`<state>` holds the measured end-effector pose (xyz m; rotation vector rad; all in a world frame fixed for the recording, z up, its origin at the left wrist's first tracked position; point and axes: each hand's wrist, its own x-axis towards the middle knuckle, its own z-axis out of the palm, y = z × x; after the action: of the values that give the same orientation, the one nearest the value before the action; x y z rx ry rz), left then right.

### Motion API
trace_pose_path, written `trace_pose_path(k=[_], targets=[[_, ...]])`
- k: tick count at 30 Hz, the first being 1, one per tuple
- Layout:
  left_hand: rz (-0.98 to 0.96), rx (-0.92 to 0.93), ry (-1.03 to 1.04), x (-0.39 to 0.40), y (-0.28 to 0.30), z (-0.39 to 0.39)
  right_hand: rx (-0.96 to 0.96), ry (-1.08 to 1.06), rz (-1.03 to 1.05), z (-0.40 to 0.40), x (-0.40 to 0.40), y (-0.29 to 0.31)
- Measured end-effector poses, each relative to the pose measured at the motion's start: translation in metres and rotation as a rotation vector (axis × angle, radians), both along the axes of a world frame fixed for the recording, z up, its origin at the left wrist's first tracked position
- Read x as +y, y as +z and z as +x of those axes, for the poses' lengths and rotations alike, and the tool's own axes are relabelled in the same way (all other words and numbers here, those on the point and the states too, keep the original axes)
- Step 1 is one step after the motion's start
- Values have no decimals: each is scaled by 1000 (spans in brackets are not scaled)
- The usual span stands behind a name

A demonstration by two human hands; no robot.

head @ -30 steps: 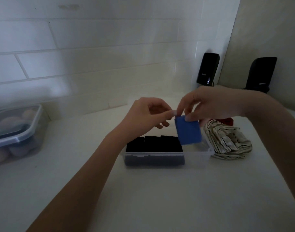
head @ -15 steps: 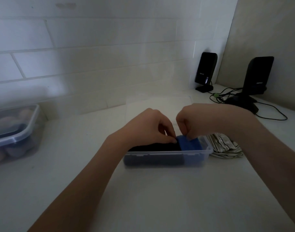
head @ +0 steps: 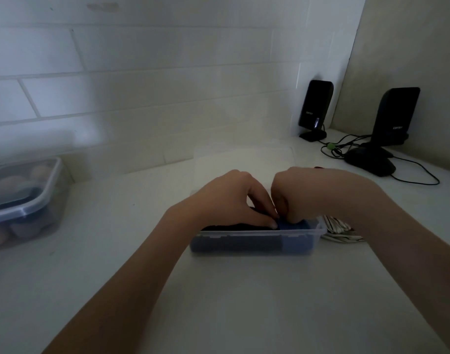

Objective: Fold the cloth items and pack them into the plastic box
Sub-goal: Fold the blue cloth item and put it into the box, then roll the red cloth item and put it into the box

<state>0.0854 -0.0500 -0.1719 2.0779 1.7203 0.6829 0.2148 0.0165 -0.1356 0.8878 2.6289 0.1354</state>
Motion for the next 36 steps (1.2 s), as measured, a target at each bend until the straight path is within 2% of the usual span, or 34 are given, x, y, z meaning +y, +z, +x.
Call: trace_pose_path(k=[6,12,15,17,21,29,33,34,36], targets=[[-70,68,-9,0,-1,3,-152,73,-72,8,-2,6],[-49,126,6,0,-3,2,-55,13,-33,0,-4,2],[-6,190,58,4,-6,1,69,15,82,-1,-3,-4],[25,242,96,5,-6,-1,110,28,84,-1,-1,-6],[29,262,112,3,-4,-2,134,35,17,0,6,-6],[18,316,86,3,-3,-1,126,43,25,-2,9,-4],[-5,324,81,4,-3,-1,120,53,-42,-1,13,-5],[-8,322,82,3,-3,-2,150,47,-100,0,16,-4],[-4,307,89,3,-2,-3,316,-56,-375,7,23,4]])
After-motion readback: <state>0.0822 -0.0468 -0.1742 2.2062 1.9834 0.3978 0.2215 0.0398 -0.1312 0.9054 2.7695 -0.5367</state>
